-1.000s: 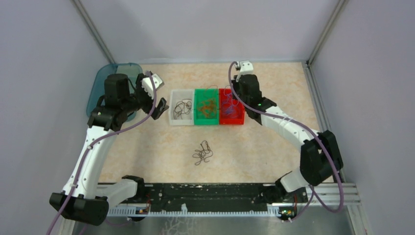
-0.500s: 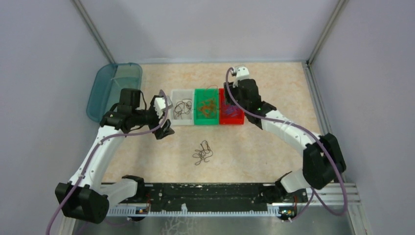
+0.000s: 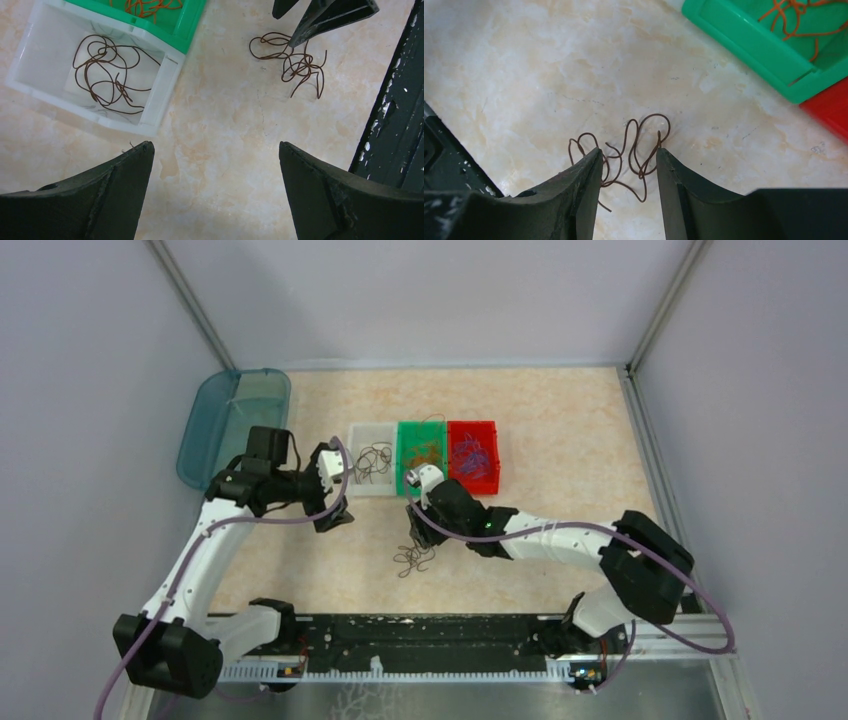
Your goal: Untangle the cables
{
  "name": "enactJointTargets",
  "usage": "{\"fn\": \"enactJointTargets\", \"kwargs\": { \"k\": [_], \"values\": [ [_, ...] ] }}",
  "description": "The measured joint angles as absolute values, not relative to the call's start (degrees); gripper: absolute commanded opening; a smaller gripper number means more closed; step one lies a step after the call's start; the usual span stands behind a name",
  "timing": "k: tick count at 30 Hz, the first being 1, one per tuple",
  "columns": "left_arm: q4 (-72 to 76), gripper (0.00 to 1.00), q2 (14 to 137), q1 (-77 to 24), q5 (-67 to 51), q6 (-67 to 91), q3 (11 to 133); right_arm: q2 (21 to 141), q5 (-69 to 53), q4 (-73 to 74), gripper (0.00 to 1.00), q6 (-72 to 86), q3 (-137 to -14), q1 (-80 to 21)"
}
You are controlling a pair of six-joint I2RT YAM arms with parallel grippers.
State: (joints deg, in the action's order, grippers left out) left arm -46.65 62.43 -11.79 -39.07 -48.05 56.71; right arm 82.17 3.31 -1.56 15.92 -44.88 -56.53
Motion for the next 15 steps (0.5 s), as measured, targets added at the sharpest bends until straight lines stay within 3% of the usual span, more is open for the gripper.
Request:
{"fn": "enactJointTargets", "kwargs": {
  "k": [7,12,15],
  "values": [
    [-47.3,1.00,60.8,-11.8,-39.1,-48.7,56.7,88.5,4.0,0.6,0.39,18.8,-45.4,-56.6],
    [-48.0,1.00,60.4,-11.8,-39.0,-48.7,56.8,91.6,4.8,1.6,0.16,20.1,-45.8,-56.6],
    [-48.3,1.00,60.0,-11.8,-38.9,-48.7,56.8,91.4,5.4,0.7,0.12,20.2,-45.8,-56.6]
  ]
}}
